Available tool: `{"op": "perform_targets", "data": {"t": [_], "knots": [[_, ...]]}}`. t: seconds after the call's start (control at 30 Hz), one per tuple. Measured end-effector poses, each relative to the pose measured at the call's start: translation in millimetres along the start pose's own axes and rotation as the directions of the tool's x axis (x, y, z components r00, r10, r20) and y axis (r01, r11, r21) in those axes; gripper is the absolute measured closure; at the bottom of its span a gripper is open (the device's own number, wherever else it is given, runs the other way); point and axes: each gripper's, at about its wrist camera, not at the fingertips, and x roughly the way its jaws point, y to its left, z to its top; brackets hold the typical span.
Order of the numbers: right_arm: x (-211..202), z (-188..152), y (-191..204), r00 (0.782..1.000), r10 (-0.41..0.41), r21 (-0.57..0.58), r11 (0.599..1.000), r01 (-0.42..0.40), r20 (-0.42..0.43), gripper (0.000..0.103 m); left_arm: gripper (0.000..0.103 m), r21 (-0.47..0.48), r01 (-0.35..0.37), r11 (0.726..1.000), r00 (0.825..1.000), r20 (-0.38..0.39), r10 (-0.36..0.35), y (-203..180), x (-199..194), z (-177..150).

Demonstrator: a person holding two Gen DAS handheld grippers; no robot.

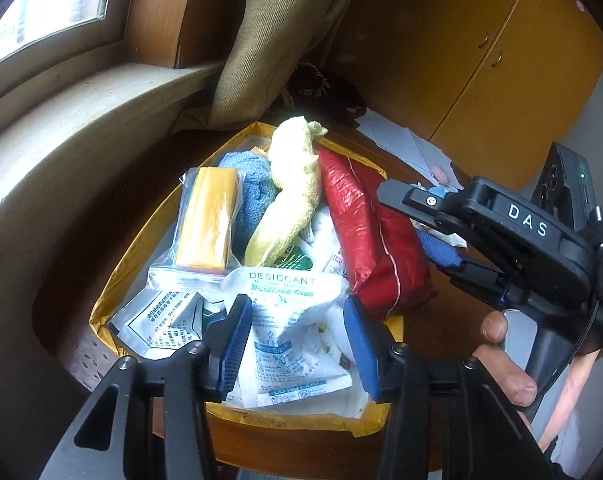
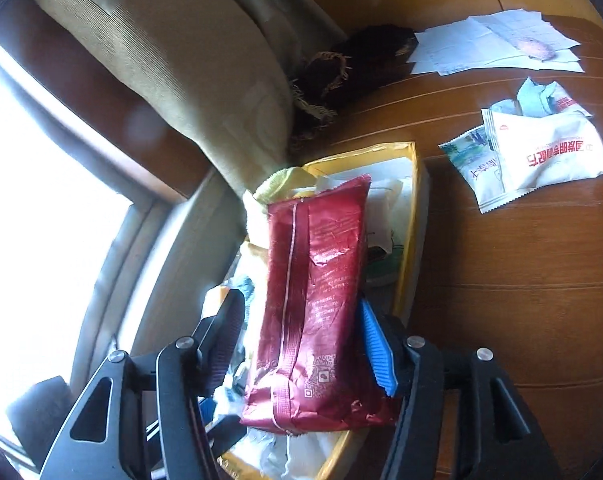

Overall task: Organize soft objects
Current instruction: 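Carry the desiccant packet and red bag into the tray and open both tools, then grasp the white red-lettered packet with right tool while left tool moves toward the landscape packet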

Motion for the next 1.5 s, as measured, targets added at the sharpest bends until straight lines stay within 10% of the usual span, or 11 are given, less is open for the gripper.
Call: {"op": "perform_targets", "data": {"t": [0.4, 0.8, 1.3, 1.5], "knots": [[-57, 16, -26, 0.995, 0.027, -0.142, 0.990, -0.013, 0.100, 0.046, 0.045, 0.076, 0.060, 0.995, 0.994, 0.087, -0.067, -40, -22, -2], [-106, 52, -123, 0.990, -0.089, -0.024, 0.995, 0.092, 0.107, 0.035, 0.045, 0.183, 0.189, 0.965, 0.980, 0.030, -0.198, -111, 0, -9], [-24, 137, -131, 0.965, -0.259, -0.218, 0.944, 0.246, -0.033, 0.034, 0.045, 0.150, 0.193, 0.970, 0.980, 0.013, -0.197, -104, 9, -9], [-15, 123, -133, 0.960, -0.268, -0.289, 0.928, 0.236, -0.076, 0.034, 0.045, 0.123, 0.195, 0.973, 0.980, 0.022, -0.199, -95, 6, -8]]}}
